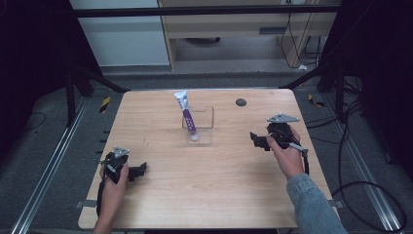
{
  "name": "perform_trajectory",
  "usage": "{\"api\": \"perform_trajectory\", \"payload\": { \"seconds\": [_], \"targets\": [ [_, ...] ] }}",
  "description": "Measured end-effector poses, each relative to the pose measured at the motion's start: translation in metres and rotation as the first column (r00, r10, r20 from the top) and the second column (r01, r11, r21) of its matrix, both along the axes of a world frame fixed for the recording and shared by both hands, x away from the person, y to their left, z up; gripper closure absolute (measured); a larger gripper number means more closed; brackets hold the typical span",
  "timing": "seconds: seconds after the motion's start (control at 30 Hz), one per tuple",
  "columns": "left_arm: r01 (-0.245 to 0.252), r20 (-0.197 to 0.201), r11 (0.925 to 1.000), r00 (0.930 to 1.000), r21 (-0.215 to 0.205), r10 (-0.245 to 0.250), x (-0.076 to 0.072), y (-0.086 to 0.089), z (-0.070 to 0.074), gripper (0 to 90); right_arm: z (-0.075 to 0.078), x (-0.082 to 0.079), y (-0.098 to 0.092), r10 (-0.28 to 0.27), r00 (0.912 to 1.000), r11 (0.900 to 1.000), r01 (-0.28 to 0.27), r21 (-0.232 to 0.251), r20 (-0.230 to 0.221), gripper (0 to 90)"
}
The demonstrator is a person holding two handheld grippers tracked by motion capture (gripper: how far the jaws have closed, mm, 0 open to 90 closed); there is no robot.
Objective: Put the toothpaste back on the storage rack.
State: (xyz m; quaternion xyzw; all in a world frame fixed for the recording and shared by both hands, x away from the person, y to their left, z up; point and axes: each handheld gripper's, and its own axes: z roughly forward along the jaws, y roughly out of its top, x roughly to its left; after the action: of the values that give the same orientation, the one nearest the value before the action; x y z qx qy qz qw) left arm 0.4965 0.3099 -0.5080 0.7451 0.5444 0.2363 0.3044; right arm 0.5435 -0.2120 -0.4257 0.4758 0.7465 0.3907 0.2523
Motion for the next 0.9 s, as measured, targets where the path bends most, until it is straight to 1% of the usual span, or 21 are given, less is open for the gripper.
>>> {"api": "perform_trajectory", "payload": {
  "seconds": [0.27,0.3,0.4,0.43,0.47,0.6,0.67,0.8,0.9],
  "targets": [
    [0.000,0.000,1.0000,1.0000,0.000,0.000,0.000,0.000,0.000,0.0,-0.016,-0.004,-0.013,-0.021,0.9997,1.000,0.021,-0.007,-0.011,12.1],
    [0.000,0.000,1.0000,1.0000,0.000,0.000,0.000,0.000,0.000,0.0,-0.022,-0.006,-0.016,-0.030,0.9993,0.999,0.030,-0.010,-0.023,12.0],
    [0.000,0.000,1.0000,1.0000,0.000,0.000,0.000,0.000,0.000,0.0,-0.030,-0.008,-0.021,-0.039,0.9988,0.999,0.039,-0.006,-0.031,12.0],
    [0.000,0.000,1.0000,1.0000,0.000,0.000,0.000,0.000,0.000,0.0,-0.030,-0.008,-0.021,-0.039,0.9988,0.999,0.039,-0.006,-0.031,12.0],
    [0.000,0.000,1.0000,1.0000,0.000,0.000,0.000,0.000,0.000,0.0,-0.035,-0.009,-0.024,-0.045,0.9981,0.999,0.045,-0.001,-0.042,12.0],
    [0.000,0.000,1.0000,1.0000,0.000,0.000,0.000,0.000,0.000,0.0,-0.046,-0.011,-0.031,-0.057,0.9965,0.998,0.057,0.001,-0.061,12.0],
    [0.000,0.000,1.0000,1.0000,0.000,0.000,0.000,0.000,0.000,0.0,-0.049,-0.011,-0.033,-0.063,0.9954,0.998,0.063,-0.004,-0.072,11.8],
    [0.000,0.000,1.0000,1.0000,0.000,0.000,0.000,0.000,0.000,0.0,-0.054,-0.012,-0.036,-0.077,0.9941,0.997,0.077,0.006,-0.076,12.2],
    [0.000,0.000,1.0000,1.0000,0.000,0.000,0.000,0.000,0.000,0.0,-0.059,-0.012,-0.037,-0.076,0.9935,0.997,0.077,0.008,-0.085,12.1]
  ]
}}
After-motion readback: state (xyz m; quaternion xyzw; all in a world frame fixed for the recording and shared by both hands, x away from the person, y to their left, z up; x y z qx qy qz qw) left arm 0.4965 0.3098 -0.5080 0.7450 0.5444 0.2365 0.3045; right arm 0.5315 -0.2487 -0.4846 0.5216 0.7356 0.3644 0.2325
